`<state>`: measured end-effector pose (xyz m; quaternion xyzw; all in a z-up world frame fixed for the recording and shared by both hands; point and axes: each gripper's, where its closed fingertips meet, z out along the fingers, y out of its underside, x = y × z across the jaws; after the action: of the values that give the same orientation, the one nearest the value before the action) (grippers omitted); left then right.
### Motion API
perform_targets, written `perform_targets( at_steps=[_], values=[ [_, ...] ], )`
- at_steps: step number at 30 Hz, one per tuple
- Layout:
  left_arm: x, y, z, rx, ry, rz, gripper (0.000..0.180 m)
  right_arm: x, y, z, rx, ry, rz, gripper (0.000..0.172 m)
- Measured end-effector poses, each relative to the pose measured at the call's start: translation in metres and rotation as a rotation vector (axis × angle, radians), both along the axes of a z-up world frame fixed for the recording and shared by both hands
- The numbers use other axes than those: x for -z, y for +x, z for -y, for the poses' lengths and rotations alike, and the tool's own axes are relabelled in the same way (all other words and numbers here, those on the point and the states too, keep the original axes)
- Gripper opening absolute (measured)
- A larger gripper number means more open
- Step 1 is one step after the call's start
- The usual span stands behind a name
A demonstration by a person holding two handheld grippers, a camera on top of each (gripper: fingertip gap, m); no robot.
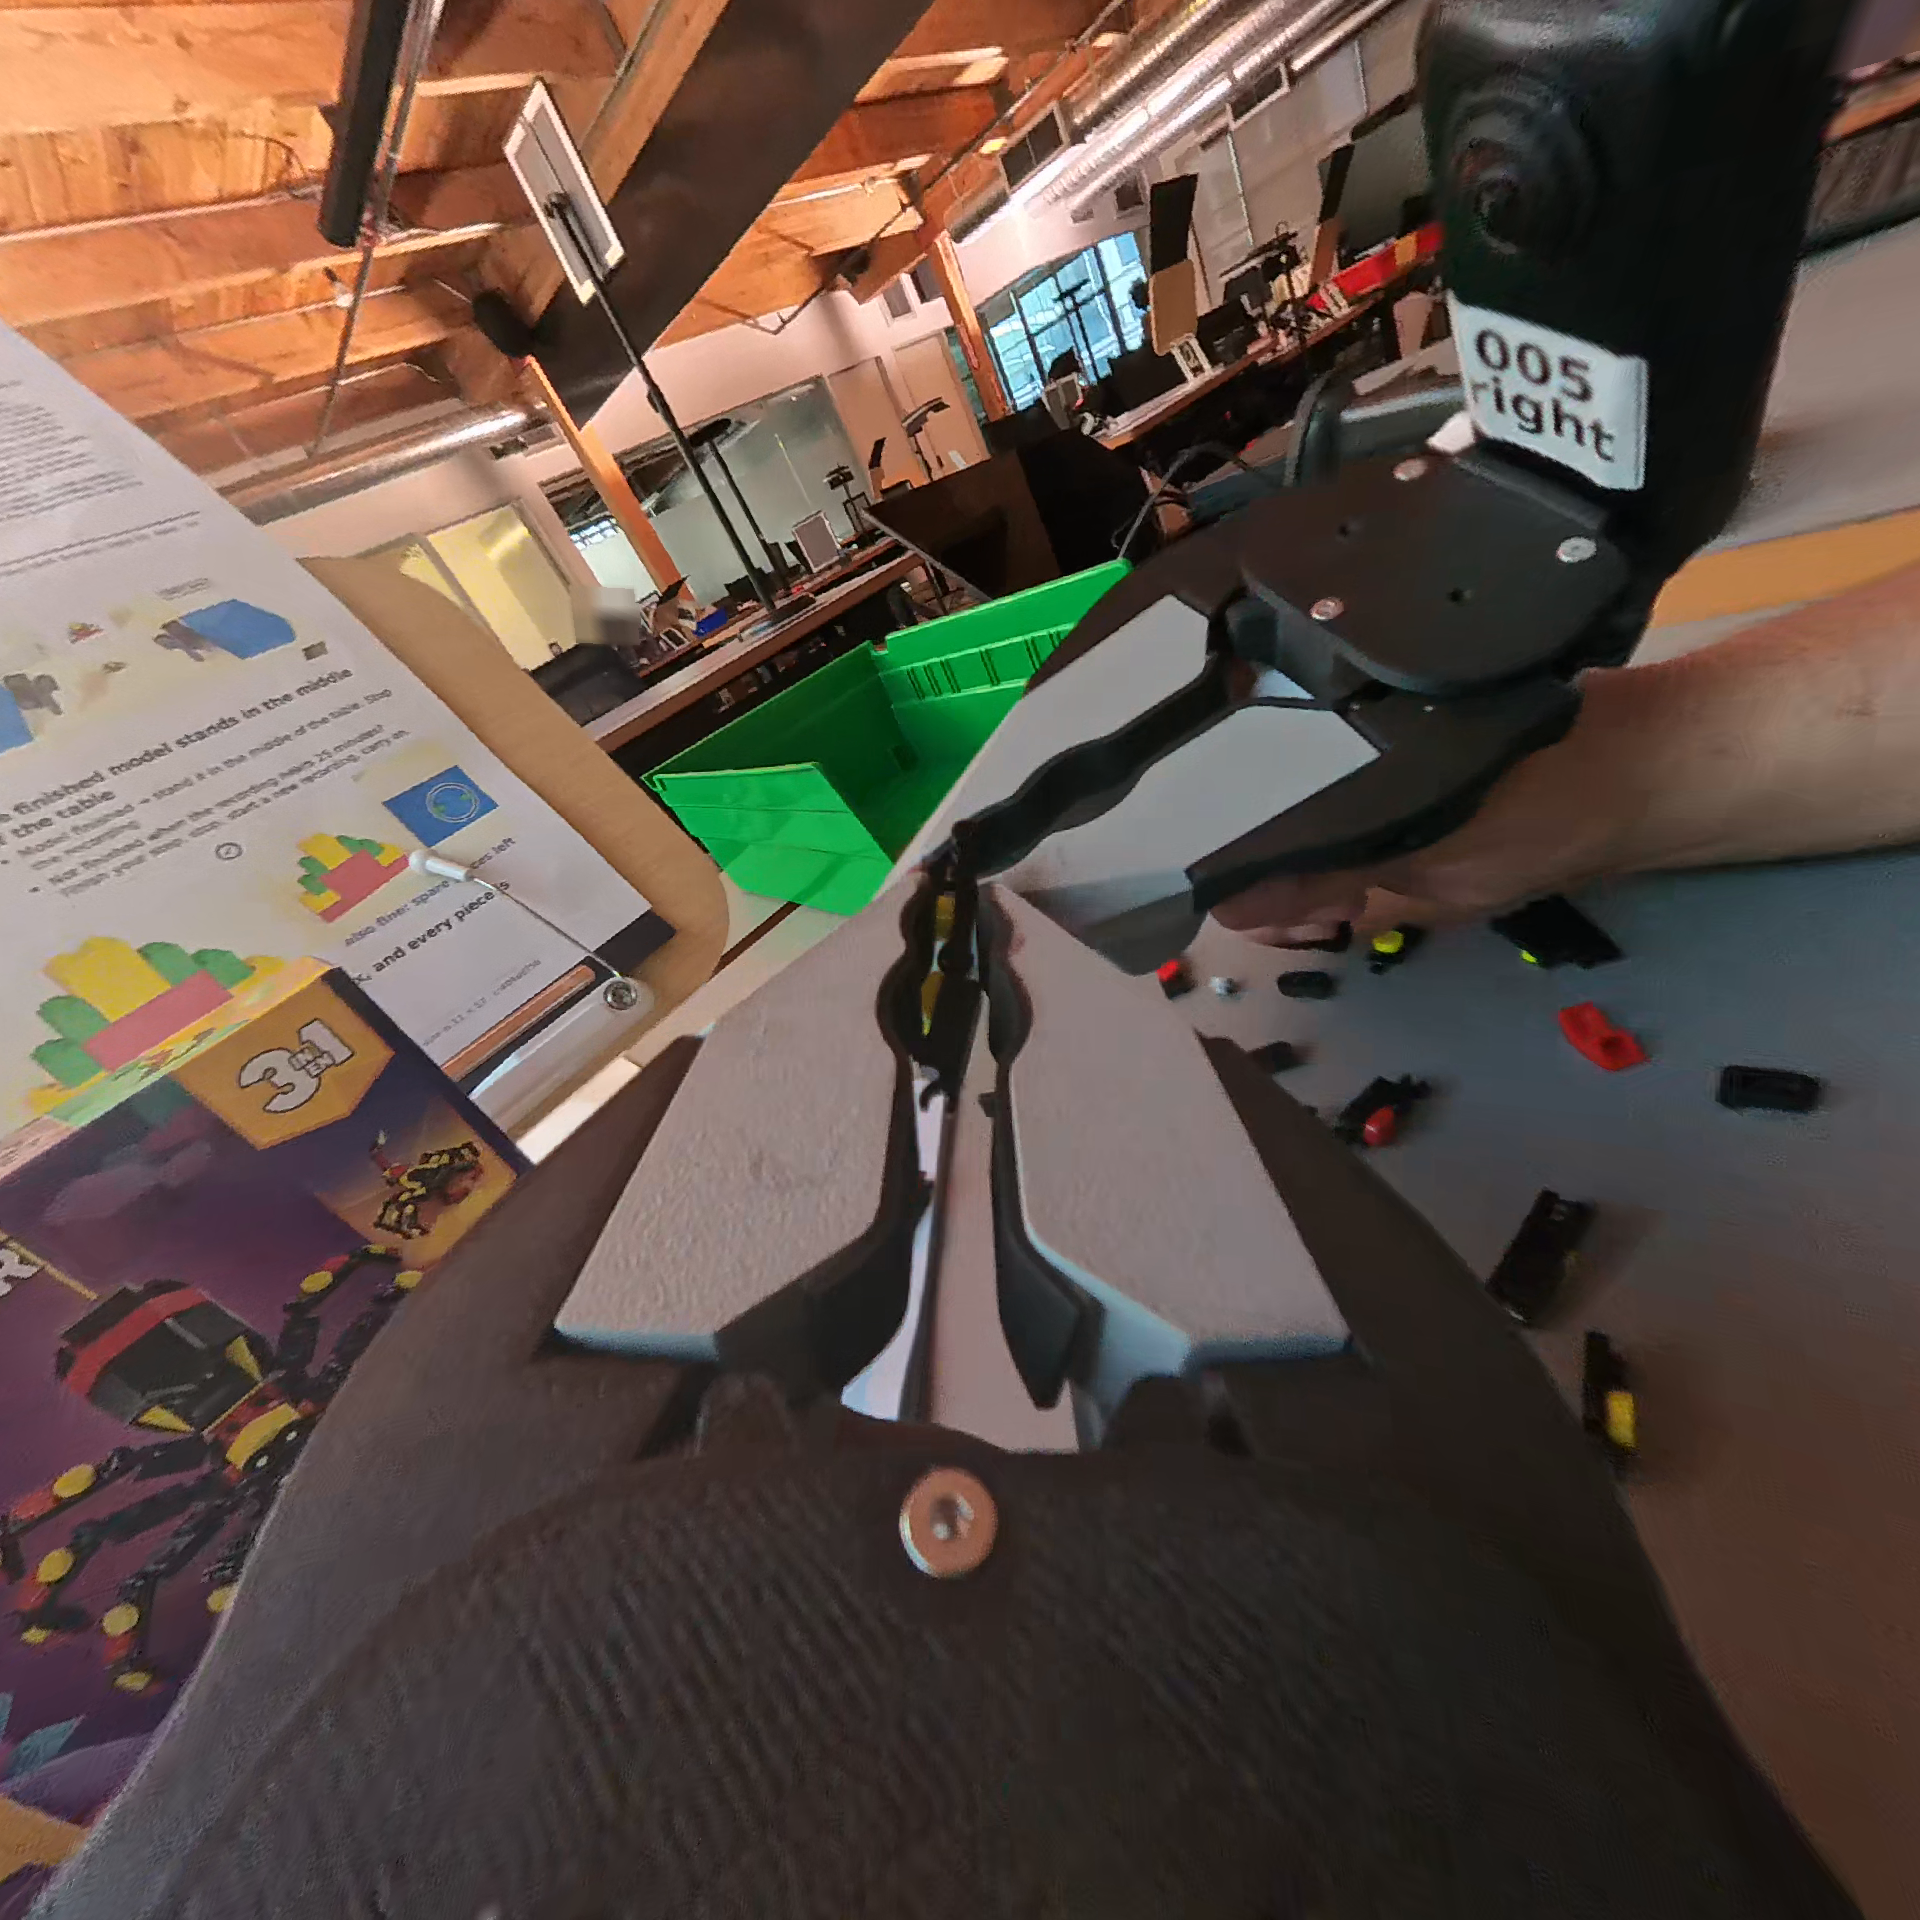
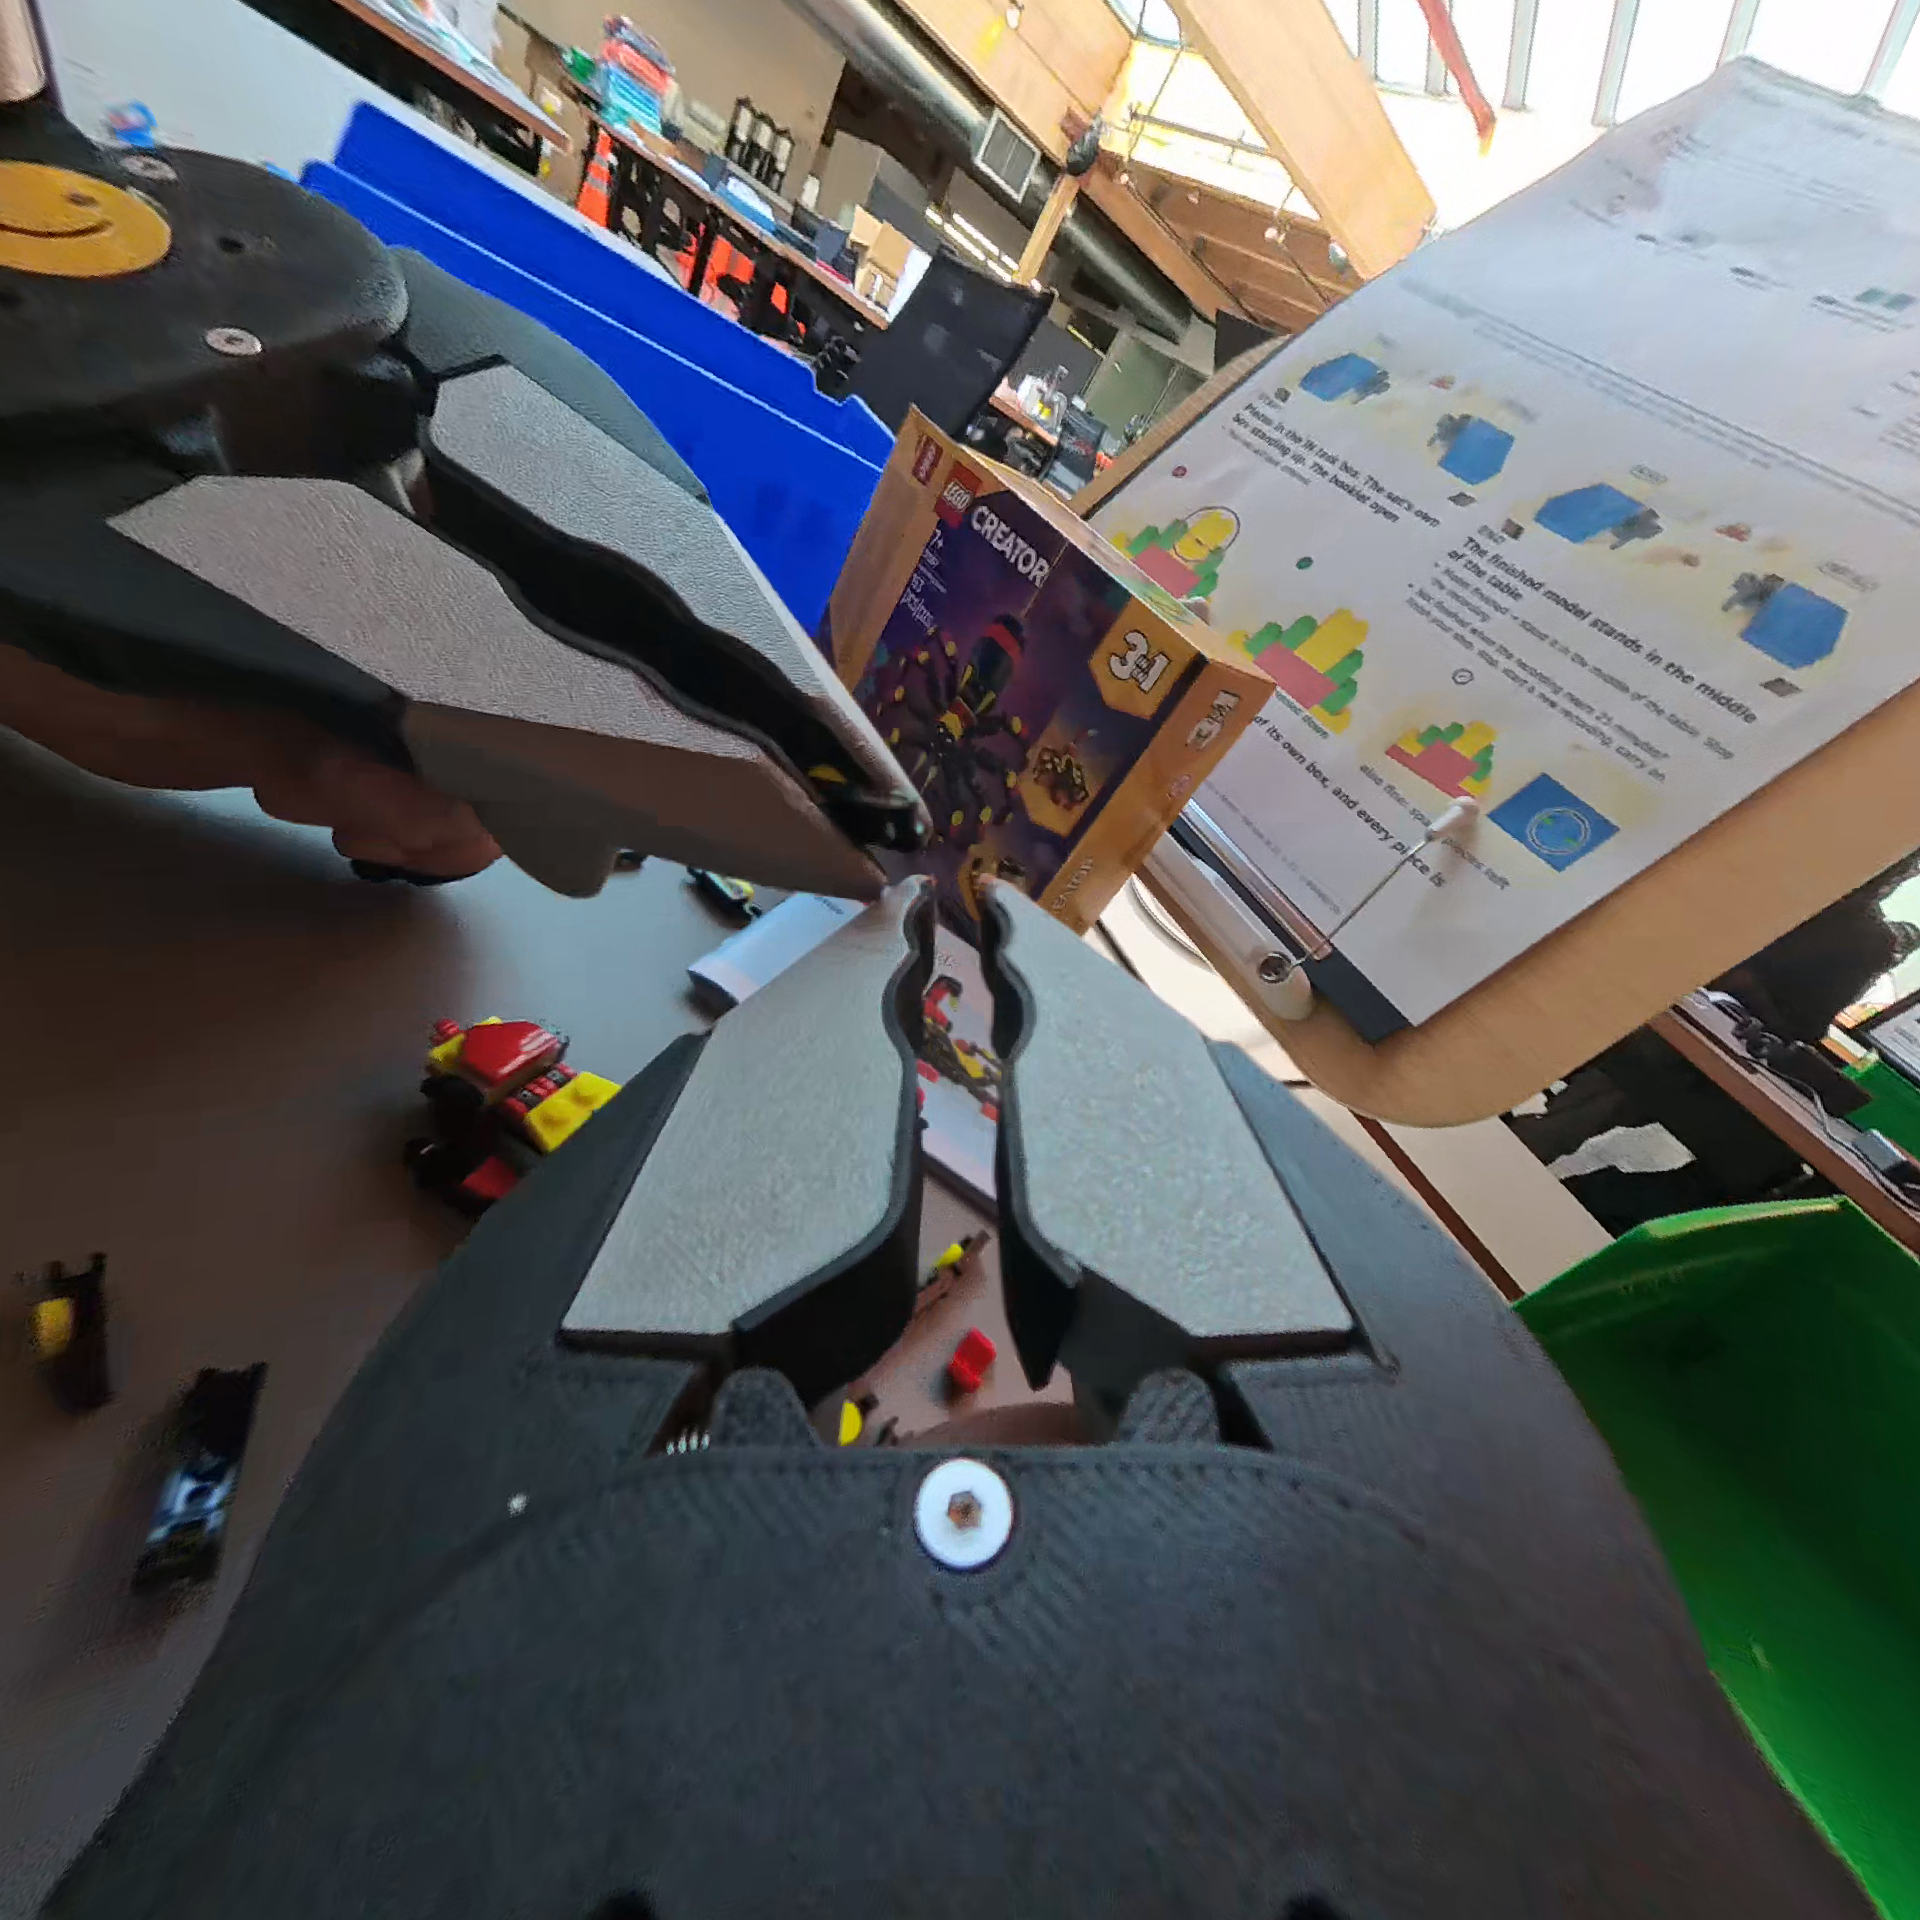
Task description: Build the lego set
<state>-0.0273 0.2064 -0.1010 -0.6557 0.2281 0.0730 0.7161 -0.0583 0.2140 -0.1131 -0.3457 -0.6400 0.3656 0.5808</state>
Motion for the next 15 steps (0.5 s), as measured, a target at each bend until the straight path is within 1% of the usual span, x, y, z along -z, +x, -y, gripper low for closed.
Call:
perform_targets(
  at_steps=[1,2,5,8,11,15],
  values=[
    [-0.001,0.001,0.001,0.002,0.004,0.002,0.004,0.001,0.001,0.004,-0.011,0.011,0.011,0.0],
    [-0.003,0.003,0.003,0.008,0.007,0.011,0.004,0.002,0.002,0.009,-0.037,0.026,0.017,0.01],
    [-0.008,0.0,0.006,-0.005,0.022,-0.004,0.004,0.001,0.009,0.019,-0.075,0.073,0.016,0.009],
    [-0.012,-0.006,0.006,-0.019,0.028,0.009,0.004,0.0,0.012,0.022,-0.087,0.051,0.007,0.009],
    [-0.009,-0.011,0.005,-0.038,0.011,0.027,0.004,-0.002,0.014,0.019,-0.07,0.046,-0.01,0.008],
    [-0.007,-0.007,0.004,-0.003,-0.008,0.057,0.004,-0.008,0.015,0.022,-0.094,-0.01,-0.035,0.008]
  ],
)
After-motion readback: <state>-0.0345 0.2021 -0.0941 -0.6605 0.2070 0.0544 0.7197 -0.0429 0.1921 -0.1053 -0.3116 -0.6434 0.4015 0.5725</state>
